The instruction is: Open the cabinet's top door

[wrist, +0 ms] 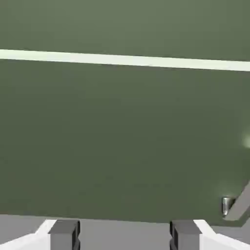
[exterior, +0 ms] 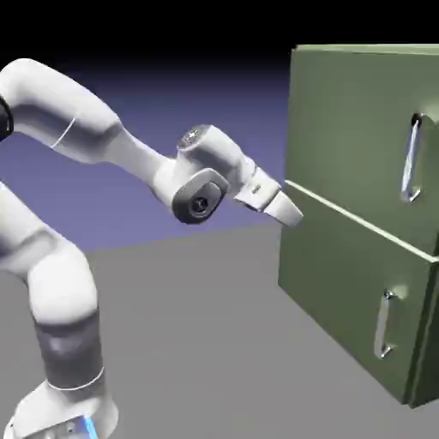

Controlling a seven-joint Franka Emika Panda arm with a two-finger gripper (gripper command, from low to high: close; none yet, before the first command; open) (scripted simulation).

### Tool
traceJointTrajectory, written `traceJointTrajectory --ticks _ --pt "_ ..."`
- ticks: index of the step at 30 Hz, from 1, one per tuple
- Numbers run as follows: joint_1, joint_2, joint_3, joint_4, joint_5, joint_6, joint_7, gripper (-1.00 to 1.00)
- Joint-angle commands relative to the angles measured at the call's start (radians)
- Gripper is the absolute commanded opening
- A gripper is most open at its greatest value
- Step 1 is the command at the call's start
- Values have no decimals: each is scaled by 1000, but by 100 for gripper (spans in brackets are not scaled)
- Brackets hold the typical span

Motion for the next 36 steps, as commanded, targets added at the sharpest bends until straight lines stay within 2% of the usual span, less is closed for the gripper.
traceJointTrajectory --ticks 1,36 --pt "17 -5 -19 12 -44 0 -15 0" --pt "606 -177 -667 421 -1566 4 -557 0"
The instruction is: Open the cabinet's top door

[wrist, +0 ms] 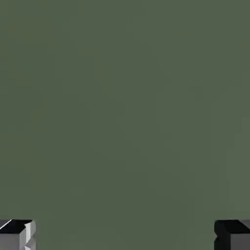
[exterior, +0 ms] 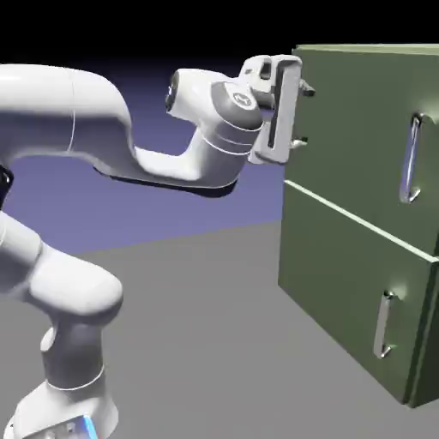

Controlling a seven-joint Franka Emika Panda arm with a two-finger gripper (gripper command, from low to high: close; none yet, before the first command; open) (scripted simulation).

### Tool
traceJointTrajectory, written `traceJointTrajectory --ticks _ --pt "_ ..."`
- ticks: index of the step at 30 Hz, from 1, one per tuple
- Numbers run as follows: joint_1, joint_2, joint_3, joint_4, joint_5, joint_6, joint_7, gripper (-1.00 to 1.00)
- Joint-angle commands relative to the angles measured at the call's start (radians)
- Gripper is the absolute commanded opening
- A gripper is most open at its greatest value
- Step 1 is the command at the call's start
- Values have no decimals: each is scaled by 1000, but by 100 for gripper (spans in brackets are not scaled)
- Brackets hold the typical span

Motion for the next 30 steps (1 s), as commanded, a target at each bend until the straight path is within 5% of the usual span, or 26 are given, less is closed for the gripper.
traceJointTrajectory --ticks 1,30 --pt "17 -5 -19 12 -44 0 -15 0" --pt "507 -130 -541 355 -1213 2 -432 0"
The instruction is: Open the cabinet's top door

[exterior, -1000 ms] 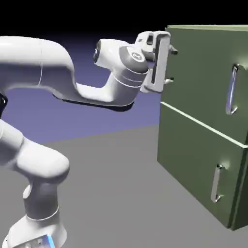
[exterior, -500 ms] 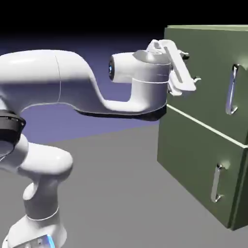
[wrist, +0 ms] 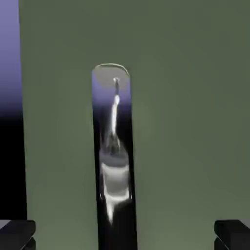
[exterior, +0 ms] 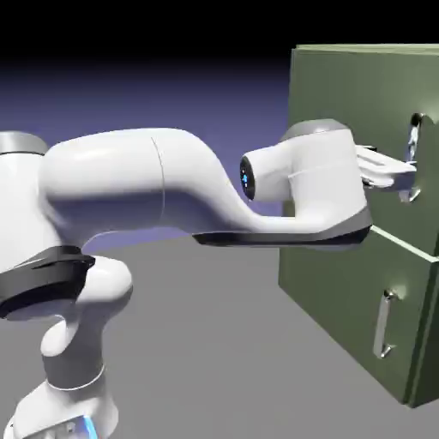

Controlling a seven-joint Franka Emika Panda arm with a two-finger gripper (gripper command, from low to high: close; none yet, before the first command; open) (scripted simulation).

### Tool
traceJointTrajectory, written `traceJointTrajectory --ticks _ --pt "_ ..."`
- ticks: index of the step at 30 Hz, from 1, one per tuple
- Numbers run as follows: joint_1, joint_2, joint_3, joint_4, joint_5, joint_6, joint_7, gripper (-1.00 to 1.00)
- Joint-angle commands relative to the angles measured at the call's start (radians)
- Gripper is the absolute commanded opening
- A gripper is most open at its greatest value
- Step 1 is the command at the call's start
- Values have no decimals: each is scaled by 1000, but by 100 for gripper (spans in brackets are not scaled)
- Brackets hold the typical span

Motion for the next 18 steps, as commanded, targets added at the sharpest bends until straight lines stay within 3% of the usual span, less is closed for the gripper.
traceJointTrajectory --ticks 1,5,6,18 --pt "34 6 -22 26 0 -1 -1 0" --pt "155 29 -99 119 -1 -4 -4 0" --pt "155 29 -99 119 -1 -4 -4 -100" --pt "-244 102 176 -186 98 -163 63 -100"
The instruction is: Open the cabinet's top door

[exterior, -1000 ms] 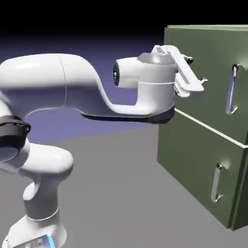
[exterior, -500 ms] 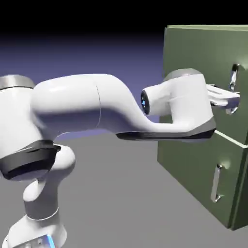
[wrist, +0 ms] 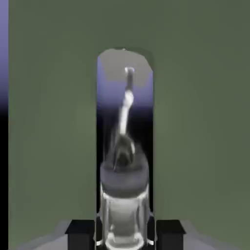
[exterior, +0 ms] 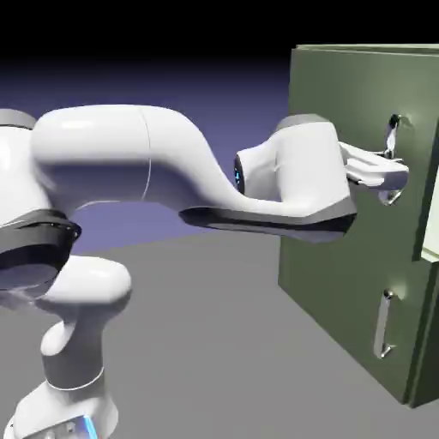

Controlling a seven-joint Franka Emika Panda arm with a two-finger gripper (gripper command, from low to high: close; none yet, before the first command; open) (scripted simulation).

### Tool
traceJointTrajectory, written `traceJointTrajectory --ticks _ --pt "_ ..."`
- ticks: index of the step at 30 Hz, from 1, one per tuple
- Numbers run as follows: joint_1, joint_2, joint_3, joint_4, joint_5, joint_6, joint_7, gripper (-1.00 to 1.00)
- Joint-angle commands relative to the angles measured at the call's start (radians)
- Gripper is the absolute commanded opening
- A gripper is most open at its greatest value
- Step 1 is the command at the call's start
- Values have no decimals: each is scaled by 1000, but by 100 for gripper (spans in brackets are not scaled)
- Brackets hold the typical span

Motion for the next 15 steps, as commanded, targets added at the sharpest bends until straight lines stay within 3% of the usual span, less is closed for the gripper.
traceJointTrajectory --ticks 1,15 --pt "-36 -1 28 -27 19 -13 -6 -100" --pt "-537 -151 486 -426 409 -222 -177 -100"
